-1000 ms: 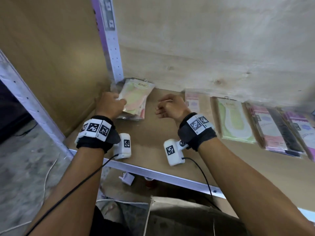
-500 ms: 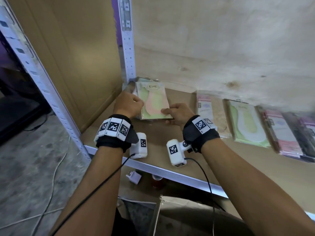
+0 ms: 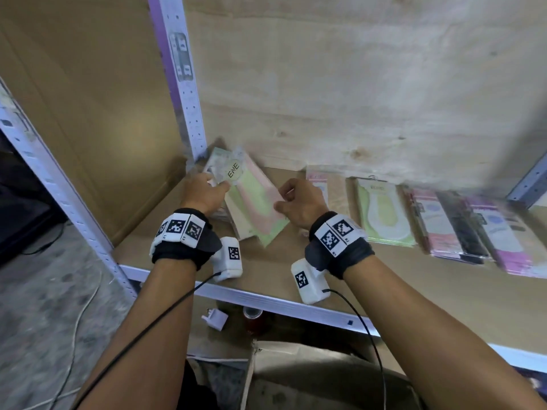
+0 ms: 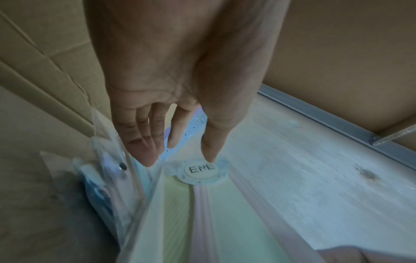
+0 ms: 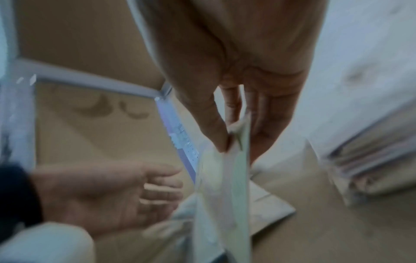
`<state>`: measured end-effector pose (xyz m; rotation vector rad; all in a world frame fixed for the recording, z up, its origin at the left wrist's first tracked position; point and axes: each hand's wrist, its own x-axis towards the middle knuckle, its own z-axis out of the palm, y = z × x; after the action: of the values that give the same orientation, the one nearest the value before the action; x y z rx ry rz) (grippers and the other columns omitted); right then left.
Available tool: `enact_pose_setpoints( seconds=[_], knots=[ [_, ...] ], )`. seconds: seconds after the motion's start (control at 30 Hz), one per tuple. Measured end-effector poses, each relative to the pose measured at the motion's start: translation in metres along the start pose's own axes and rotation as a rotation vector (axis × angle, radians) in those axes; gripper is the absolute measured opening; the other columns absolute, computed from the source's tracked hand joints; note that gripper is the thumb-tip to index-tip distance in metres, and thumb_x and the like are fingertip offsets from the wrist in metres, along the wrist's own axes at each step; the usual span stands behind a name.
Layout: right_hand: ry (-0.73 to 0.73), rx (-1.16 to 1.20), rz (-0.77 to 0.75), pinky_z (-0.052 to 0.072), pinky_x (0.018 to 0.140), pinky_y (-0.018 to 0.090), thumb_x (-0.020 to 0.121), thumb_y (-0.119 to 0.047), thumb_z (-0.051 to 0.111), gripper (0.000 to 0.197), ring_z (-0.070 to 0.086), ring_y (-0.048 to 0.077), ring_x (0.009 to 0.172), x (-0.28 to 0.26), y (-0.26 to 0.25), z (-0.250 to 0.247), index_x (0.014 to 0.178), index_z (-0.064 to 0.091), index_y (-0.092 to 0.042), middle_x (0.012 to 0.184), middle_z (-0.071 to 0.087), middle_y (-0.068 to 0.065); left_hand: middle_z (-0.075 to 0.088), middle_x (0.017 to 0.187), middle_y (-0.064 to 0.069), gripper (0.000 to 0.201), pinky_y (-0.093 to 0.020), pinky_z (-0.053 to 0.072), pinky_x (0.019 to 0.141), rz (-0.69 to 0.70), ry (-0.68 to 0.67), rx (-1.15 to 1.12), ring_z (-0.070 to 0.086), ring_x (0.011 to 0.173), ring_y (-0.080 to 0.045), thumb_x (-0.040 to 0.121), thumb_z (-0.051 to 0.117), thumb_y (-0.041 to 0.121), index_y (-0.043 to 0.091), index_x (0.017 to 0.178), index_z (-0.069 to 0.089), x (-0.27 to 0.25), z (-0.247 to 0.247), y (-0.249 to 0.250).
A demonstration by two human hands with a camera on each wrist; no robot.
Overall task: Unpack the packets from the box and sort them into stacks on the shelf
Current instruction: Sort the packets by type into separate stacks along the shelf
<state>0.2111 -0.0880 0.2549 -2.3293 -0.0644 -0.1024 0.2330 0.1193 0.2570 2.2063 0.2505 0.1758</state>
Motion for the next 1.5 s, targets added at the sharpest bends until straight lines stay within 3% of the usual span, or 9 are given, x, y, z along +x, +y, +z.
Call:
enact_pose_setpoints(
  seconds=[0.2, 0.3, 0.43, 0.63, 0.8, 0.97, 1.1, 1.3, 1.5],
  knots=[
    [-0.174, 0.476, 0.031, 0.049, 0.098, 0.041, 0.086, -0.009, 0.074, 0.018, 0.064, 0.026, 0.099, -0.024, 0.022, -0.032, 0.101, 0.067, -0.002, 0.103, 0.069, 0.017, 0.072, 0.118, -0.008, 0.052, -0.042, 0.056, 0.094, -0.075, -0.001, -0.403, 0.07, 0.107, -0.027, 0.087, 0.071, 0.045, 0.016, 0.128, 0.063, 0.0, 0.001, 0.002],
    [-0.183, 0.652, 0.049, 0.05, 0.091, 0.041, 0.085, -0.003, 0.072, 0.02, 0.064, 0.026, 0.093, -0.038, 0.038, -0.042, 0.103, 0.065, 0.003, 0.101, 0.068, 0.02, 0.079, 0.096, 0.001, 0.033, -0.028, 0.061, 0.072, -0.078, -0.104, -0.654, 0.076, 0.088, -0.014, 0.089, 0.071, 0.042, 0.018, 0.111, 0.068, -0.004, 0.006, 0.013],
    [-0.289, 0.672, 0.022, 0.054, 0.08, 0.024, 0.087, 0.002, 0.069, 0.026, 0.066, 0.021, 0.086, -0.052, 0.064, -0.064, 0.111, 0.063, 0.007, 0.101, 0.068, 0.021, 0.078, 0.1, -0.002, 0.036, -0.039, 0.056, 0.09, -0.004, -0.068, -0.648, 0.074, 0.099, -0.02, 0.08, 0.078, 0.048, 0.019, 0.102, 0.074, -0.014, 0.017, 0.032],
    [-0.3, 0.579, -0.029, 0.052, 0.089, 0.025, 0.089, -0.001, 0.068, 0.028, 0.065, 0.022, 0.095, -0.064, 0.098, -0.096, 0.116, 0.064, 0.005, 0.105, 0.069, 0.019, 0.079, 0.085, 0.001, 0.018, -0.033, 0.06, 0.076, 0.069, -0.082, -0.612, 0.076, 0.085, -0.022, 0.085, 0.073, 0.046, 0.029, 0.079, 0.078, -0.032, 0.043, 0.054],
    [-0.253, 0.599, -0.076, 0.051, 0.093, 0.035, 0.089, -0.002, 0.068, 0.026, 0.066, 0.025, 0.096, -0.067, 0.117, -0.114, 0.113, 0.065, 0.004, 0.11, 0.068, 0.028, 0.077, 0.108, -0.005, 0.037, -0.042, 0.054, 0.095, 0.023, -0.176, -0.779, 0.07, 0.108, -0.027, 0.091, 0.069, 0.037, 0.012, 0.117, 0.07, -0.036, 0.065, 0.067],
    [-0.148, 0.666, -0.044, 0.053, 0.077, 0.026, 0.087, -0.001, 0.07, 0.018, 0.069, 0.02, 0.084, -0.062, 0.128, -0.13, 0.104, 0.068, -0.005, 0.095, 0.073, 0.013, 0.075, 0.114, -0.002, 0.05, -0.029, 0.056, 0.081, 0.044, -0.376, -0.908, 0.072, 0.104, -0.015, 0.092, 0.051, 0.063, 0.023, 0.115, 0.072, -0.039, 0.088, 0.077],
    [0.034, 0.857, 0.091, 0.045, 0.053, 0.019, 0.085, -0.004, 0.073, 0.018, 0.059, 0.01, 0.061, -0.054, 0.135, -0.138, 0.096, 0.063, -0.013, 0.088, 0.07, 0.008, 0.076, 0.107, -0.003, 0.05, -0.024, 0.058, 0.075, 0.149, -0.552, -0.773, 0.073, 0.099, -0.016, 0.085, 0.063, 0.06, 0.023, 0.118, 0.069, -0.046, 0.116, 0.096],
    [0.219, 0.894, 0.22, 0.055, 0.085, 0.049, 0.08, -0.001, 0.076, 0.02, 0.067, 0.029, 0.088, -0.039, 0.141, -0.141, 0.091, 0.061, -0.009, 0.094, 0.072, 0.014, 0.071, 0.114, -0.008, 0.043, -0.028, 0.061, 0.072, 0.285, -0.623, -0.447, 0.072, 0.099, -0.019, 0.084, 0.079, 0.017, 0.027, 0.124, 0.064, -0.058, 0.156, 0.11],
    [0.282, 0.396, 0.32, 0.06, 0.079, 0.043, 0.076, -0.017, 0.083, 0.03, 0.067, 0.025, 0.076, -0.032, 0.154, -0.159, 0.099, 0.068, -0.008, 0.085, 0.071, 0.006, 0.067, 0.089, 0.002, 0.048, -0.027, 0.06, 0.062, 0.254, -0.507, -0.328, 0.066, 0.062, -0.012, 0.078, 0.083, 0.011, 0.013, 0.121, 0.063, -0.06, 0.181, 0.126]
  ],
)
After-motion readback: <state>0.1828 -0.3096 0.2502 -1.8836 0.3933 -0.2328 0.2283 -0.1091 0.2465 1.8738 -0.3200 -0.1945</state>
